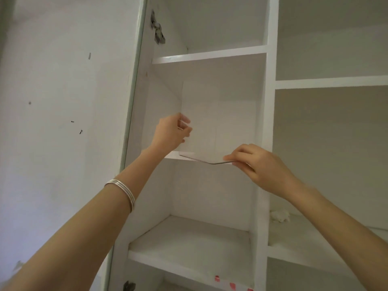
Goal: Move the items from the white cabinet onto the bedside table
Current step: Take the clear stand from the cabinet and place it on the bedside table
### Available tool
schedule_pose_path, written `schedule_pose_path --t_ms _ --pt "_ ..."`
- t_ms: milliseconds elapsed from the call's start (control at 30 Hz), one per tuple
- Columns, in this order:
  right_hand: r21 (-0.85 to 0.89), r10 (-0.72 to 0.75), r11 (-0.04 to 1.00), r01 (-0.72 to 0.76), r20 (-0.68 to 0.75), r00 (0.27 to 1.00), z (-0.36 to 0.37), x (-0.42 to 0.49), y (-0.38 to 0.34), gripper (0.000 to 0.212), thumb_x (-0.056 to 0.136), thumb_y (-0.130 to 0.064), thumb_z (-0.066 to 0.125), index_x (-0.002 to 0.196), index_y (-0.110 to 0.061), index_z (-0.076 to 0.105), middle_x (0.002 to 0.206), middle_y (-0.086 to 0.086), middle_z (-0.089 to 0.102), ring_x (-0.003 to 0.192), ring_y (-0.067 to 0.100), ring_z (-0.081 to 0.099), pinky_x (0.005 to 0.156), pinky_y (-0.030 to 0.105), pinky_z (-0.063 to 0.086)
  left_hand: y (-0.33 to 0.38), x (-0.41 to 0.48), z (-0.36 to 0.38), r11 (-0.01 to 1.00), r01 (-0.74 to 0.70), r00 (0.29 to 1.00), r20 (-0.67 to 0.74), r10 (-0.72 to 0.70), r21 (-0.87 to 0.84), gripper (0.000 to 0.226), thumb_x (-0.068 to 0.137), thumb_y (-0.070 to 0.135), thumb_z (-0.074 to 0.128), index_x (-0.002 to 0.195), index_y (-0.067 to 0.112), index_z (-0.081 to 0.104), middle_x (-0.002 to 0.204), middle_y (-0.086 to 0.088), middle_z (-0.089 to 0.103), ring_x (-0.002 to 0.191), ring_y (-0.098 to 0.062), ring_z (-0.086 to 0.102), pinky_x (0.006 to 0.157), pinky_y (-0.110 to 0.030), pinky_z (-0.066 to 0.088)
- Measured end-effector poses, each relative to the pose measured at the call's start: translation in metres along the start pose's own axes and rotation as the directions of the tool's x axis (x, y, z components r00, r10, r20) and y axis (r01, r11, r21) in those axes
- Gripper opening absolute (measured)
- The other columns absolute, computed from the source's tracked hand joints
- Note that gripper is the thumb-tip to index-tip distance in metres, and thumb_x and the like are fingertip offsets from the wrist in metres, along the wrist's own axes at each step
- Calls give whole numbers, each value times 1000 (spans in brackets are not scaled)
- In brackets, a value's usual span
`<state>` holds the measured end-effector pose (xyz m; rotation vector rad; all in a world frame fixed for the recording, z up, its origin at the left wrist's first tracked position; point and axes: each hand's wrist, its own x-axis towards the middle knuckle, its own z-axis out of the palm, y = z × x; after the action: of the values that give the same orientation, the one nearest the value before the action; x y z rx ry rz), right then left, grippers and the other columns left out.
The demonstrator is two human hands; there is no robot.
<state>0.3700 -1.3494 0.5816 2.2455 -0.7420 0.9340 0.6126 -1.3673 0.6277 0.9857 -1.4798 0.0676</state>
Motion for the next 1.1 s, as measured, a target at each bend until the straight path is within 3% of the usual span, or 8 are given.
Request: schedule_pose_path --t_ms 100,200,367,467,567,667,967,1100 --pt "95 21 995 -26 49 999 -10 -13 -5 30 89 -37 46 104 -25 69 99 -7 64 91 10 60 75 25 50 11 -12 -3 994 -10 1000 17 12 -110 11 83 3 63 82 13 60 76 -6 68 63 -15 68 59 -31 57" --pt "287 107 949 -132 100 989 -22 -27 -11 16 88 -25 62 100 -23 71 99 -10 64 93 3 58 83 8 42 20 -32 -15 991 -11 998 64 20 -134 18 82 4 66 75 19 59 75 -5 69 61 -11 68 61 -31 56" --pt "340 284 895 -289 67 957 -24 -48 -29 25 86 -15 63 111 -15 66 105 -3 63 95 8 60 83 9 45 30 -93 -35 996 -20 976 217 38 -86 6 81 2 66 83 7 62 77 -9 72 69 -20 71 68 -35 56" --pt "484 375 782 -393 138 917 -19 -61 -49 32 83 -17 68 114 -17 62 107 1 65 92 7 62 78 7 47 28 -139 -43 997 2 962 271 21 -82 6 81 2 67 85 3 63 79 -13 72 72 -21 71 70 -35 56" --pt "666 339 594 -452 302 891 -10 -76 -74 27 80 -16 70 102 -28 61 99 0 68 89 10 66 79 21 55 19 -188 -48 992 81 952 303 -48 -95 6 81 5 69 83 7 64 79 -12 73 71 -18 71 69 -33 57" --pt "747 294 463 -477 378 878 2 -94 -96 13 81 -6 67 91 -14 63 85 8 70 75 12 70 71 22 58 8 -234 -52 982 177 939 310 -146 -73 7 80 5 69 82 8 64 79 -11 73 72 -18 71 71 -36 58" --pt "771 109 362 -524 524 845 47 -140 -152 6 80 1 67 79 -4 64 75 9 68 63 4 69 62 13 55 5 -330 -90 916 242 901 277 -334 318 4 77 10 73 81 11 73 70 -2 73 60 -3 65 68 -16 53" --pt "790 -55 338 -512 559 827 66 -158 -177 8 78 2 67 78 -5 64 75 13 68 62 7 69 64 17 57 16 -387 -104 849 360 865 203 -459 386 5 79 11 70 84 10 72 73 -1 73 65 -5 66 73 -23 54"
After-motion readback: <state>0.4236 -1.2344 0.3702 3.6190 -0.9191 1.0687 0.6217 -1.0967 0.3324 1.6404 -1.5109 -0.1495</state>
